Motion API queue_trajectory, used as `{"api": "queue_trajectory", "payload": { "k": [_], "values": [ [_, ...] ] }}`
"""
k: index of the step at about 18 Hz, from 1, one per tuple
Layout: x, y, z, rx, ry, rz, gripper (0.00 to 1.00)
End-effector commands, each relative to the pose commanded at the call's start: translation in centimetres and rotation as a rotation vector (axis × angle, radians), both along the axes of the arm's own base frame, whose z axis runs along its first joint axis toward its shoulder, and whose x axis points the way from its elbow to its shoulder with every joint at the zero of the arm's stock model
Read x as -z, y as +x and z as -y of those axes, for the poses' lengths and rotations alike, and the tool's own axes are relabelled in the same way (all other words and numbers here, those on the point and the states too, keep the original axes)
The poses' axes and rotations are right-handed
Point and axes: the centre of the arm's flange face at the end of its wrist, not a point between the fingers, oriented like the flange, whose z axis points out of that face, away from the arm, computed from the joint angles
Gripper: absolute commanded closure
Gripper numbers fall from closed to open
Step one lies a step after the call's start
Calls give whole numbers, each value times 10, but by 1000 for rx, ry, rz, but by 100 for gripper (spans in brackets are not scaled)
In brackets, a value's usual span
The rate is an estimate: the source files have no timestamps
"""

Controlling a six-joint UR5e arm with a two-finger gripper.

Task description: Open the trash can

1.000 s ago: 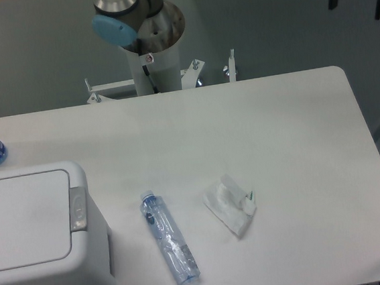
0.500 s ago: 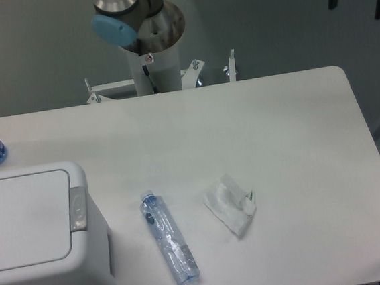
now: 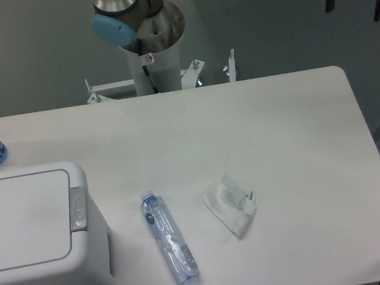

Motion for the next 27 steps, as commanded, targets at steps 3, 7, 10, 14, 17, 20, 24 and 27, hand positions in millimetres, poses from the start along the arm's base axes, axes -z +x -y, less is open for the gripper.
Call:
{"api": "queue_trajectory", "payload": {
  "k": [3, 7, 10, 14, 17, 20, 24, 27],
  "values": [
    [-1, 9, -20, -60, 27, 31, 0],
    [2, 27, -59, -195, 81, 118, 0],
    [-2, 43, -96, -305, 137, 160, 0],
    [5, 70, -146, -409, 174, 249, 0],
    [8, 94, -176, -458, 188, 309, 0],
    [19, 115, -207, -527, 192, 384, 0],
    [23, 135, -236, -552, 242, 514, 0],
    [28, 146, -250, -554, 257, 583, 0]
  ]
}}
